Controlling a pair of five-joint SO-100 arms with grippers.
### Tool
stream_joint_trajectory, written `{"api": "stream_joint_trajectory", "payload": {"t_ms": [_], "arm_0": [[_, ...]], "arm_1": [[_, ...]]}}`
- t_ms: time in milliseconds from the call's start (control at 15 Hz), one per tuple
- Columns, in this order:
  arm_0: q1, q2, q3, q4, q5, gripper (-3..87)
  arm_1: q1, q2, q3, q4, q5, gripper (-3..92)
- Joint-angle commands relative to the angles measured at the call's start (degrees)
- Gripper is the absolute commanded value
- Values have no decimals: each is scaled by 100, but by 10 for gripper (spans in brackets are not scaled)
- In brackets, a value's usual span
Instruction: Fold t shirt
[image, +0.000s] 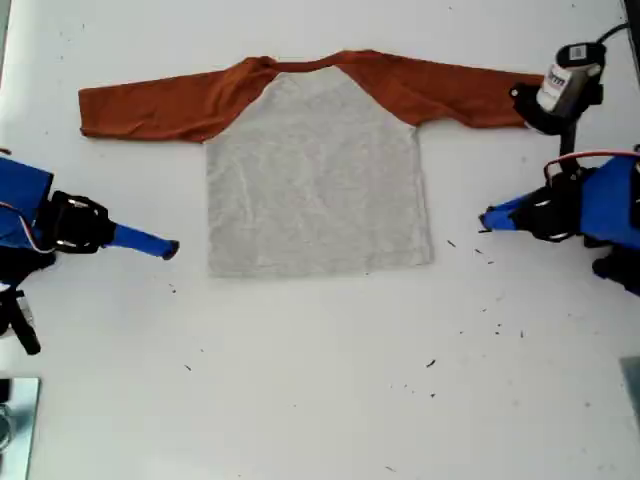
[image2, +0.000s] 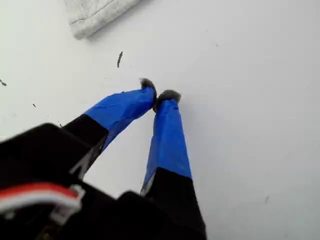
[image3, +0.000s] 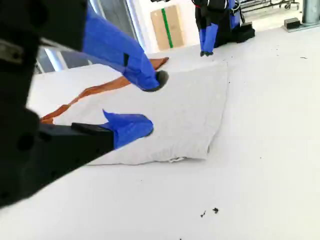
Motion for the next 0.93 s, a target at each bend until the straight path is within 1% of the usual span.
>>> {"api": "stream_joint_trajectory", "payload": {"t_ms": [0, 67, 133, 200, 267, 400, 467, 533, 600, 667, 733, 867], "arm_0": [[-545, 53, 62, -62, -44, 196], [-694, 53, 62, -70, -44, 186], [-642, 53, 62, -141, 26, 96], [-448, 53, 62, -105, 185, 63], [-316, 53, 62, -132, 176, 15], [-422, 53, 62, -53, 246, -3], [-413, 53, 62, -35, 439, -3], [-290, 53, 62, -26, 431, -3], [-229, 53, 62, -26, 413, -3], [-229, 53, 62, -26, 413, -3], [-237, 53, 62, -26, 413, -3], [-281, 53, 62, -26, 431, -3]], "arm_1": [[-677, 44, 325, -114, 3489, 38], [-615, 44, 325, -114, 3630, 38], [-615, 44, 325, -114, 3779, 37], [-650, 44, 343, -167, 3771, 36], [-633, 44, 343, -167, 3735, 36], [-589, 44, 123, 114, 3850, 35], [-571, 26, -220, 308, 3902, 35], [-396, -237, -826, 492, 3744, 34], [-53, -1072, -1714, 554, 3393, 34], [466, -2364, -2944, 923, 2900, 34], [1178, -3454, -4263, 1406, 2180, 34], [2865, -4746, -6548, 2162, 677, 34]]}}
